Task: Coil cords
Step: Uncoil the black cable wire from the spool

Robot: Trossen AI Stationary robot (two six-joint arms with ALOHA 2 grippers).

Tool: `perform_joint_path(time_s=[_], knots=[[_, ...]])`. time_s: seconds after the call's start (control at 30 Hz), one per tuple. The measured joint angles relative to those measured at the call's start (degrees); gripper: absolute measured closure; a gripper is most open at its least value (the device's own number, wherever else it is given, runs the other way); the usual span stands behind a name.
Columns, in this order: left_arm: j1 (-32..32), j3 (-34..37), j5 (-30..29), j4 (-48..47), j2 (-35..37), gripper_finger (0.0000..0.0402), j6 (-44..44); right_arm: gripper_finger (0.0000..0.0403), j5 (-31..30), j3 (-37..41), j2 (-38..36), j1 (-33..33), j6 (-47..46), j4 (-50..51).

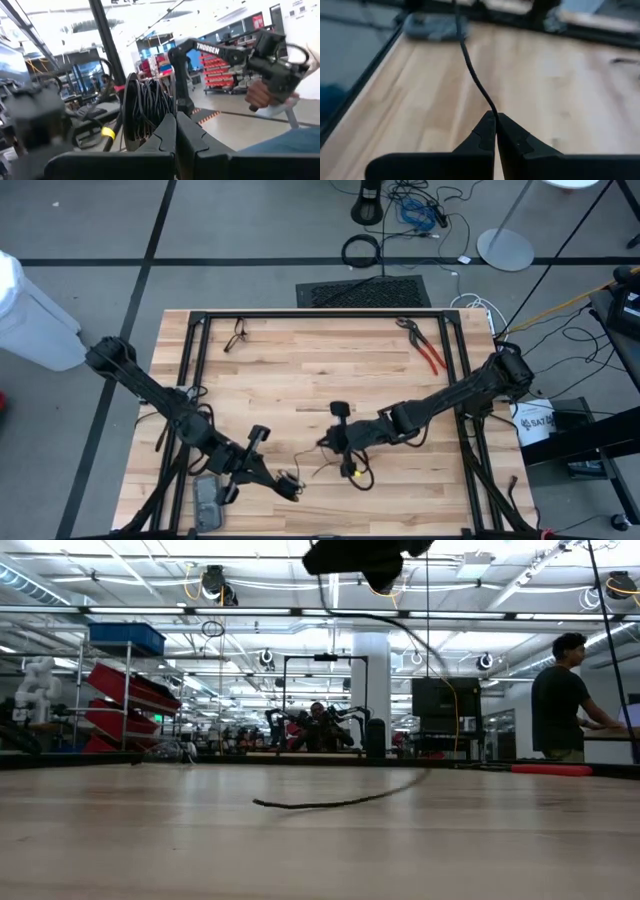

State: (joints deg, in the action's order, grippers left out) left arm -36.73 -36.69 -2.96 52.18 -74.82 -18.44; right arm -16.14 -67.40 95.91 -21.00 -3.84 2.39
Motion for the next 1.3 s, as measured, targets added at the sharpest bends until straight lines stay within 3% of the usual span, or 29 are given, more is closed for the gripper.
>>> perform_joint_path(time_s=[0.1, 0.37, 0.7, 1.13, 1.3], knots=[[0.25, 0.00, 0.89, -0.21, -0.93, 0.0401, 0.64, 0.0403, -3.21, 0.00, -0.12, -0.01, 0.08, -5.11], [2.12, 0.00, 7.93, -1.23, -2.35, 0.0401, 7.59, 0.0403, -3.63, 0.00, -1.36, -0.07, 3.45, -15.79], [2.22, 0.00, 8.46, -4.59, -2.37, 0.0401, 9.31, 0.0403, -4.15, 0.00, -7.23, -1.93, 4.24, -15.73], [2.23, 0.00, 10.01, -10.12, -2.37, 0.0401, 12.20, 0.0403, -18.37, 0.00, -15.12, -10.25, 11.93, -15.34], [2.34, 0.00, 6.38, -12.78, -2.37, 0.0401, 12.14, 0.0403, -20.36, -0.04, -18.09, -14.41, 13.82, -15.28]])
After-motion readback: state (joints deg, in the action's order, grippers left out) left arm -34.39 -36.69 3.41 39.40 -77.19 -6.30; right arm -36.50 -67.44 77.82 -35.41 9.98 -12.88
